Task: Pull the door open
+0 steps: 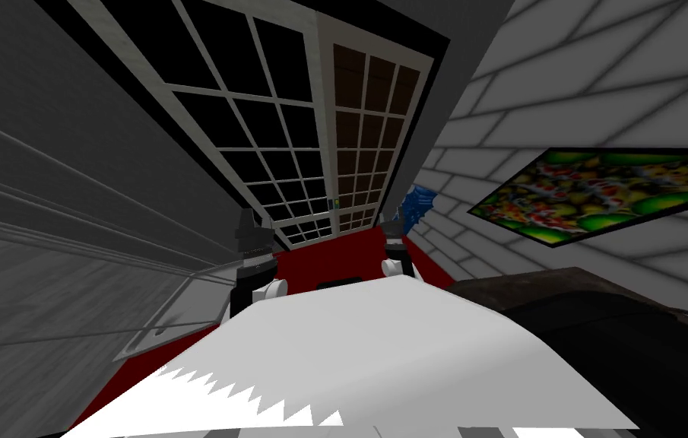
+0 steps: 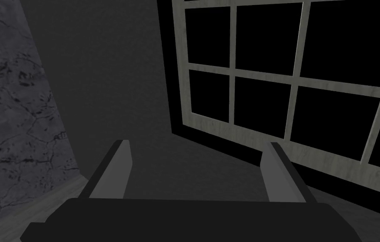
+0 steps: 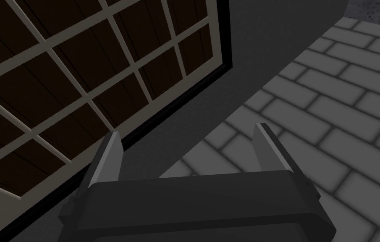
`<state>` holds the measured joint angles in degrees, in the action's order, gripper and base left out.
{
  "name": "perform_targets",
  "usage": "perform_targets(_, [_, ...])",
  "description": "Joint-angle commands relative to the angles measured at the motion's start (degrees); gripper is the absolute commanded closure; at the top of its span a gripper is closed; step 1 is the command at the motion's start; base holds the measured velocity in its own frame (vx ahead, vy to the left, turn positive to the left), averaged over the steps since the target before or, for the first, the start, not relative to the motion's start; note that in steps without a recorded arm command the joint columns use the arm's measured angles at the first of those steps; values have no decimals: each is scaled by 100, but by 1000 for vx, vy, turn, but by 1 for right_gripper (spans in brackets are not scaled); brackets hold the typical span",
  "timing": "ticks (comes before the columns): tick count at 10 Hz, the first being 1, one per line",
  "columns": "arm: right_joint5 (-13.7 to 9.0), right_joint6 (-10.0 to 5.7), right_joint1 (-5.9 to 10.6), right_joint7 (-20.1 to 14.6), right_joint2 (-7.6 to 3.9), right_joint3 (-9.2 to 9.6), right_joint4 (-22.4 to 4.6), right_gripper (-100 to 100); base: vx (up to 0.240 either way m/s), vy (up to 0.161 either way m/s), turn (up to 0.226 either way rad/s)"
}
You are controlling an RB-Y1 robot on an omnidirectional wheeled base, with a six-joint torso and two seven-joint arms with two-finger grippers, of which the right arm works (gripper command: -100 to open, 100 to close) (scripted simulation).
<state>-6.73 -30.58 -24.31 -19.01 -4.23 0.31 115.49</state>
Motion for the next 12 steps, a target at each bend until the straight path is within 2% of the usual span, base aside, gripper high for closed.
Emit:
perform_targets(1, [-131,-88,35,-206,-24,55,-235,-100,108,4,118])
perform_targets(11, [-1069,-610,278,-1587,-265,325,-1769,-100,102,1,156])
perform_targets(12, [-1069,-610,278,-1587,-265,325,-1769,-100,65,-13,46])
